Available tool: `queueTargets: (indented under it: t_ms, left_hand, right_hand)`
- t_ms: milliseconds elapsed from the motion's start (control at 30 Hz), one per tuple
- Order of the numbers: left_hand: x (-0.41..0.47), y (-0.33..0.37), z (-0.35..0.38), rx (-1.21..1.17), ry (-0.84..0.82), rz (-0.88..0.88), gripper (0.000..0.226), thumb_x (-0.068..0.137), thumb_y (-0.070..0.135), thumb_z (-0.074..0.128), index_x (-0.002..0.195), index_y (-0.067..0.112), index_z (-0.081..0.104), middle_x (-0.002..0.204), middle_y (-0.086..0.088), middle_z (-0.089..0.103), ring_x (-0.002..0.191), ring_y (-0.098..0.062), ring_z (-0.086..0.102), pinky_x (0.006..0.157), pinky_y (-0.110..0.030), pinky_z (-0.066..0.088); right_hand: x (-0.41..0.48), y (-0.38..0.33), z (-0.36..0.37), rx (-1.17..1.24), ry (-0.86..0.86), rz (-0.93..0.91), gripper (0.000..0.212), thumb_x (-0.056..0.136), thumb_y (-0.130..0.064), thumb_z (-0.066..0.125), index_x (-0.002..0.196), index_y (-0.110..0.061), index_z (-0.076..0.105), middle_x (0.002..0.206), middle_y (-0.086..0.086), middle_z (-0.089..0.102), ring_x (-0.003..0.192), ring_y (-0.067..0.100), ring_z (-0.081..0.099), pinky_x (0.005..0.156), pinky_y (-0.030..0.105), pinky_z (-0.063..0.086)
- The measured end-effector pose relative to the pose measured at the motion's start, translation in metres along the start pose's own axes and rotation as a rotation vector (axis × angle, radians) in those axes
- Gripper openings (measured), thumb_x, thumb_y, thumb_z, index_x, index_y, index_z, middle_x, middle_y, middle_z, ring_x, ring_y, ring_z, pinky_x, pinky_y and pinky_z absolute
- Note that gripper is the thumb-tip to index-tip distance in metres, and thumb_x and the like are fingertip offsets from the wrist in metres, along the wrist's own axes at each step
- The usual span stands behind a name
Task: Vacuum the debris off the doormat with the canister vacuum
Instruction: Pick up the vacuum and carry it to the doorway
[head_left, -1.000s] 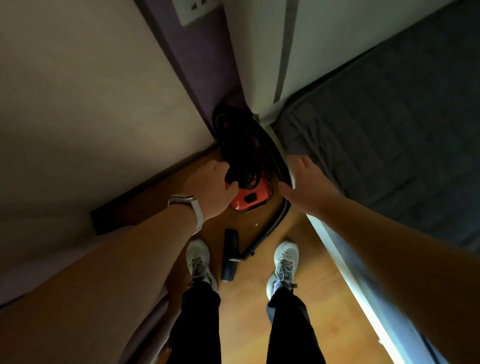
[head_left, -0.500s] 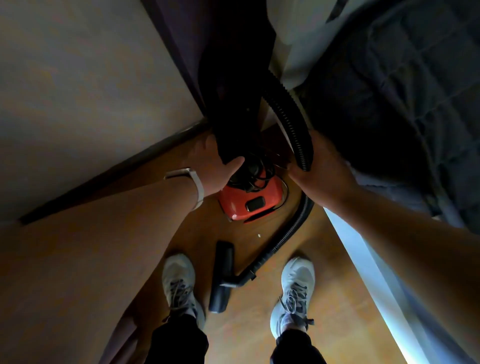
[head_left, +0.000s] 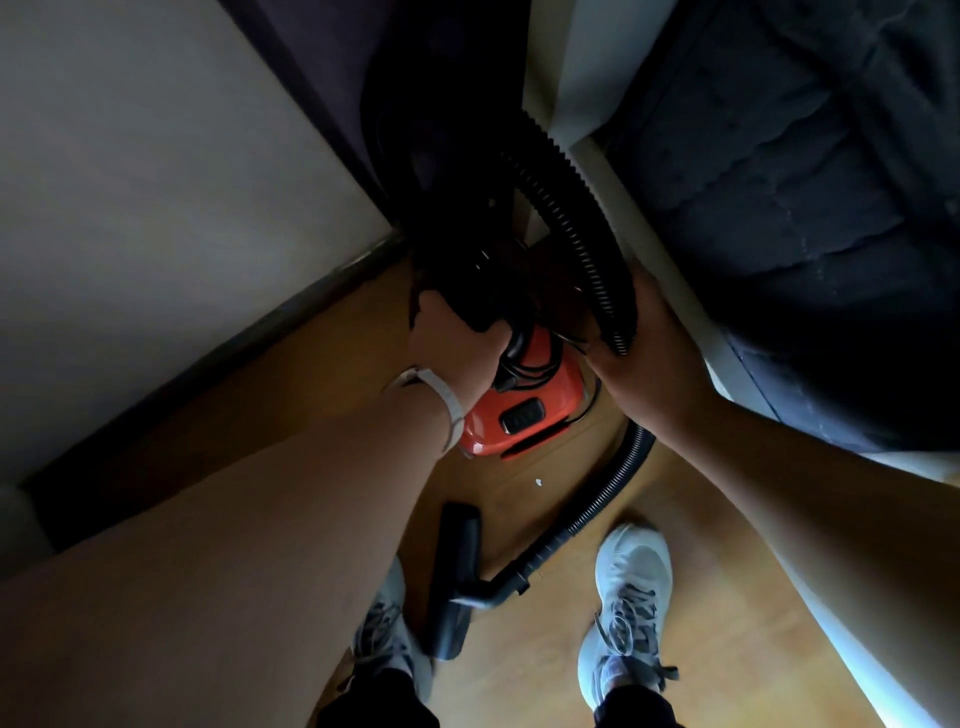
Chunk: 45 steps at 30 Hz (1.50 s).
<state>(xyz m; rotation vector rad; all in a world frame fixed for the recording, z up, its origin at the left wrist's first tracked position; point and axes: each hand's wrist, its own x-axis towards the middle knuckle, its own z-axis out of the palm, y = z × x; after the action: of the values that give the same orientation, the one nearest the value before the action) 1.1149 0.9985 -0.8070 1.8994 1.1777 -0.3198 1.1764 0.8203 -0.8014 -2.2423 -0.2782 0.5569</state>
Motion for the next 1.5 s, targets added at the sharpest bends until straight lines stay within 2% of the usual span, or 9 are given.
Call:
queueTargets:
  t_ms: [100, 233, 333, 433, 600, 800, 967, 1100, 1500]
  left_hand:
    - [-0.004, -0.002, 0.009, -0.215, 0.036, -0.062, 0.043, 0.083, 0.023, 0.073, 0.119, 0.014, 0.052, 0.109, -0.001, 0.065, 0.094, -0.019, 0.066, 0.071, -0.024, 0.056]
    - [0.003, -0.008, 0.017, -0.46, 0.011, -0.174, 0.024, 0.078, 0.014, 0.073, 0.1, 0.015, 0.064, 0.091, -0.003, 0.073, 0.079, -0.016, 0.072, 0.062, -0.022, 0.059]
    - [0.011, -0.008, 0.019, -0.562, -0.08, -0.203, 0.029, 0.074, 0.009, 0.071, 0.103, 0.007, 0.07, 0.088, -0.011, 0.076, 0.082, -0.025, 0.075, 0.078, -0.04, 0.063]
    - [0.013, -0.008, 0.02, -0.683, -0.128, -0.194, 0.024, 0.081, -0.005, 0.065, 0.105, -0.005, 0.066, 0.078, -0.014, 0.072, 0.071, -0.026, 0.071, 0.073, -0.038, 0.061]
    - [0.007, -0.008, 0.023, -0.67, -0.108, -0.146, 0.012, 0.084, -0.002, 0.059, 0.096, 0.001, 0.061, 0.061, -0.007, 0.062, 0.053, -0.02, 0.062, 0.058, -0.031, 0.055]
    - [-0.013, -0.011, 0.013, -0.493, -0.066, -0.068, 0.013, 0.084, 0.005, 0.063, 0.096, 0.012, 0.063, 0.068, 0.001, 0.063, 0.051, -0.004, 0.06, 0.052, -0.02, 0.053]
    - [-0.03, -0.005, -0.015, -0.428, -0.074, -0.019, 0.013, 0.086, 0.004, 0.062, 0.096, 0.013, 0.063, 0.072, 0.001, 0.063, 0.048, 0.002, 0.058, 0.047, -0.012, 0.047]
    - [-0.051, 0.003, -0.043, -0.457, -0.071, -0.055, 0.009, 0.087, 0.004, 0.06, 0.095, 0.005, 0.062, 0.076, -0.01, 0.059, 0.062, -0.019, 0.056, 0.048, -0.02, 0.048]
    - [-0.172, -0.007, -0.127, -0.384, -0.063, -0.212, 0.009, 0.091, 0.009, 0.061, 0.093, 0.018, 0.063, 0.082, 0.0, 0.066, 0.07, -0.015, 0.062, 0.056, -0.025, 0.05]
  right_hand:
    - [0.004, 0.017, 0.009, -0.019, 0.008, 0.05, 0.036, 0.085, -0.019, 0.072, 0.116, -0.013, 0.054, 0.094, -0.006, 0.062, 0.084, 0.009, 0.061, 0.068, 0.018, 0.043]
    - [0.006, 0.033, 0.019, -0.069, -0.042, 0.092, 0.036, 0.081, -0.024, 0.073, 0.069, -0.032, 0.04, 0.066, -0.009, 0.046, 0.054, 0.002, 0.044, 0.054, 0.022, 0.032]
    - [0.002, 0.041, 0.023, -0.022, -0.061, 0.103, 0.026, 0.084, -0.027, 0.075, 0.094, -0.035, 0.053, 0.09, -0.008, 0.057, 0.072, 0.003, 0.052, 0.061, 0.017, 0.037]
    - [-0.002, 0.047, 0.025, 0.001, -0.098, 0.124, 0.043, 0.087, -0.018, 0.072, 0.123, -0.019, 0.05, 0.091, -0.015, 0.056, 0.071, -0.007, 0.054, 0.058, 0.005, 0.036]
    - [-0.008, 0.068, 0.028, -0.184, -0.106, 0.27, 0.017, 0.082, -0.017, 0.07, 0.094, -0.011, 0.061, 0.083, 0.007, 0.068, 0.076, 0.028, 0.065, 0.054, 0.028, 0.036]
    - [-0.026, 0.067, 0.02, -0.074, -0.041, 0.179, 0.035, 0.091, -0.035, 0.068, 0.115, -0.015, 0.051, 0.077, -0.014, 0.05, 0.076, 0.013, 0.051, 0.063, 0.026, 0.032]
    - [-0.045, 0.044, 0.003, -0.004, 0.001, 0.209, 0.034, 0.087, -0.046, 0.071, 0.098, -0.019, 0.053, 0.078, -0.008, 0.055, 0.076, 0.015, 0.057, 0.067, 0.033, 0.044]
    - [-0.064, 0.014, -0.02, 0.136, 0.048, 0.389, 0.04, 0.083, -0.049, 0.073, 0.075, -0.014, 0.055, 0.066, 0.007, 0.058, 0.063, 0.024, 0.058, 0.064, 0.038, 0.048]
    - [-0.156, -0.109, -0.065, 0.336, -0.032, 0.518, 0.018, 0.086, -0.019, 0.068, 0.075, -0.009, 0.058, 0.058, 0.006, 0.058, 0.051, 0.017, 0.055, 0.053, 0.028, 0.049]
